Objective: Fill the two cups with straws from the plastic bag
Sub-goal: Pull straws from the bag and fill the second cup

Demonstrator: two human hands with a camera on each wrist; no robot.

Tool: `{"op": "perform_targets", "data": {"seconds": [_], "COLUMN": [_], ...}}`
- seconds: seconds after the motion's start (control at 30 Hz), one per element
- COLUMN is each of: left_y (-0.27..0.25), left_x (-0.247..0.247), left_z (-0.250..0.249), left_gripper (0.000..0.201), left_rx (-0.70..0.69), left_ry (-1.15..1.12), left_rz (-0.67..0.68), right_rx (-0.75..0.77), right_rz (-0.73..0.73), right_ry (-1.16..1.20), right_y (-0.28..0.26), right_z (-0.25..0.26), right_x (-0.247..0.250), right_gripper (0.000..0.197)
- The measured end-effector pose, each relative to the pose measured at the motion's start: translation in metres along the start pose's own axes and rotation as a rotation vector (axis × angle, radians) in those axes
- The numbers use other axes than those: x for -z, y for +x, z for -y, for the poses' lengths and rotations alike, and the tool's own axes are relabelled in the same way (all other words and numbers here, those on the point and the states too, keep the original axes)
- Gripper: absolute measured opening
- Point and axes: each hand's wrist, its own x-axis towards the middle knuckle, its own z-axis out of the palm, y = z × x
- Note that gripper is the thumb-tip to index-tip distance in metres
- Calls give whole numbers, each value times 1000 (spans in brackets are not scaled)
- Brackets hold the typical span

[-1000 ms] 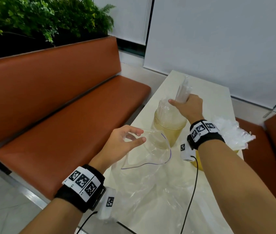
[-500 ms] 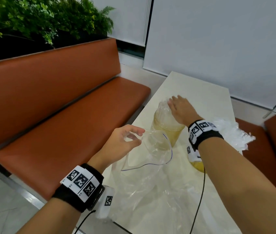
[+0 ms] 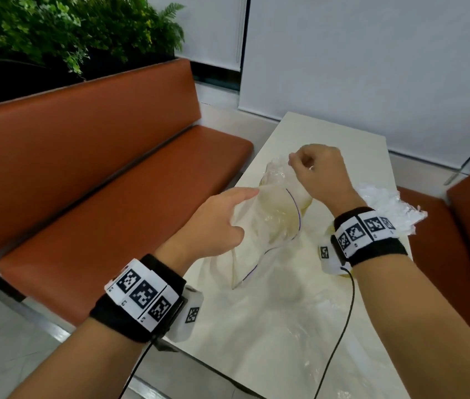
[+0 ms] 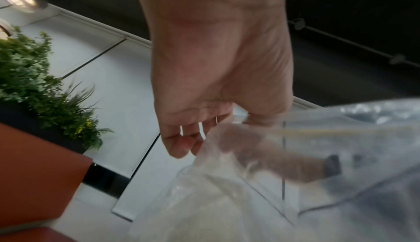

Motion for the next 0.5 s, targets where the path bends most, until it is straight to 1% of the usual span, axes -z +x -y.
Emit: {"op": "perform_targets", "data": {"seconds": [0.03, 0.07, 0.1, 0.13, 0.17, 0.23, 0.3, 0.4, 0.43, 0.47, 0.5], "left_y": [0, 1, 1, 1, 0, -1, -6, -17, -20, -23, -26], "left_x": [-2, -4, -7, -10, -14, -20, -26, -31, -34, -36, -39], "left_z": [-1, -2, -2, -2, 0, 6, 8, 6, 5, 5, 5], "left_gripper": [84, 86, 87, 88, 88, 88, 86, 94, 95, 95, 94], "left_rx": [2, 7, 4, -11, -37, -84, -92, -114, -127, -140, -152], "left_ry": [-1, -2, -6, -11, -13, -18, -24, -18, -29, -48, -69], "left_rz": [8, 16, 31, 47, 58, 57, 47, 82, 90, 93, 97], "right_rx": [13, 8, 4, -6, 11, 95, 141, 32, -10, -43, -110], "right_rz": [58, 196, 370, 535, 651, 763, 850, 999, 1051, 1066, 1066], "right_ry": [117, 186, 205, 170, 99, -49, -166, -400, -414, -365, -346], "right_y": [-4, -11, -20, -30, -41, -64, -86, -108, -113, -118, -126], "right_z": [14, 32, 49, 61, 66, 73, 77, 84, 82, 88, 91], "right_x": [13, 25, 32, 34, 28, 4, -27, -54, -53, -56, -64], "right_gripper": [35, 35, 33, 31, 30, 28, 26, 44, 52, 56, 56]}}
